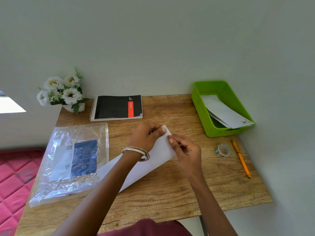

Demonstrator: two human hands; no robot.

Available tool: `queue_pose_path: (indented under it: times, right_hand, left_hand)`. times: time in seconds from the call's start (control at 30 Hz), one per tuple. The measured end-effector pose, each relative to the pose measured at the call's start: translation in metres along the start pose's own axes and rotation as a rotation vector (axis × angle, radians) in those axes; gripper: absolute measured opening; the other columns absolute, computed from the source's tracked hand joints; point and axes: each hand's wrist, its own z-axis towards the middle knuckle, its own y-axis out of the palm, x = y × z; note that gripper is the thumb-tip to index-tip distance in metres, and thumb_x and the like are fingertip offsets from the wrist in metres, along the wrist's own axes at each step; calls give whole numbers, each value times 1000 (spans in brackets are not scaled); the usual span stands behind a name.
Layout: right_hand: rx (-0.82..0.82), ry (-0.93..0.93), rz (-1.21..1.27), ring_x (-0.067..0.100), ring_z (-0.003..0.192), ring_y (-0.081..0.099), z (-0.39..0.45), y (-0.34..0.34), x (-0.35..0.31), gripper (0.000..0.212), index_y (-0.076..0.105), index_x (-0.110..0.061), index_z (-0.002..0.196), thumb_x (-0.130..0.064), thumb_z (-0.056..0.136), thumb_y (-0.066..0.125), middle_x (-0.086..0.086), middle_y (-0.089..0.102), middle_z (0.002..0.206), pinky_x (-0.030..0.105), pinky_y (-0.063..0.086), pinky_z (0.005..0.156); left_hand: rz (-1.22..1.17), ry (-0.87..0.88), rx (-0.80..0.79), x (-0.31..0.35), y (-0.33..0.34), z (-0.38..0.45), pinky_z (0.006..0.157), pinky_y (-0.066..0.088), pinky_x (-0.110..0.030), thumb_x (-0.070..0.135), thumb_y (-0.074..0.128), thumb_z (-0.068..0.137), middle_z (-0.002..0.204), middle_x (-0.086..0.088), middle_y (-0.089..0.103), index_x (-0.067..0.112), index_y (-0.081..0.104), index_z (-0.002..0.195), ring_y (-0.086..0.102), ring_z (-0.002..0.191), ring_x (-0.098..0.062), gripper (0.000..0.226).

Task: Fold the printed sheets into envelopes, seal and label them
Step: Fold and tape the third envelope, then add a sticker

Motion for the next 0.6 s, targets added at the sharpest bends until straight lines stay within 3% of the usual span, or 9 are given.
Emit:
queue_pose_path:
  times: [0.1,0.27,0.4,0.53,0.6]
  right_hand:
    - [4,15,33,15,95,67,1,0,-4,14,74,-12,96,-5,86,67,-1,73,97,33,54,80]
    - [73,179,242,20,75,68,6,-2,-12,23,65,-13,96,-6,77,75,8,73,79,35,55,67]
    - [28,218,359,20,75,70,4,-5,-17,17,66,-5,98,-3,81,69,10,74,80,31,56,62]
    - [-56,271,585,25,81,69,0,-7,-17,38,64,-3,107,-32,82,60,15,72,88,35,58,71]
    - [-110,355,553,27,89,68,0,-7,-8,48,66,-7,106,-46,81,56,16,72,97,37,56,76]
  left_hand:
    - [-38,-18,46,9,2,1,60,45,-15,32,66,83,77,10,66,21,72,87,59,69,0,13]
    - [-142,-43,114,19,-2,2,58,44,-16,27,67,83,76,6,66,16,73,84,60,68,-5,12]
    - [-228,-57,188,24,-11,3,59,43,-18,25,65,85,74,10,63,16,71,81,57,68,-3,11]
    - [-495,-134,285,33,-20,5,67,43,-24,19,59,89,71,5,60,16,67,74,52,70,-9,18]
    - [-724,-182,301,37,-26,11,75,41,-30,15,54,92,70,0,55,15,64,72,49,73,-15,22]
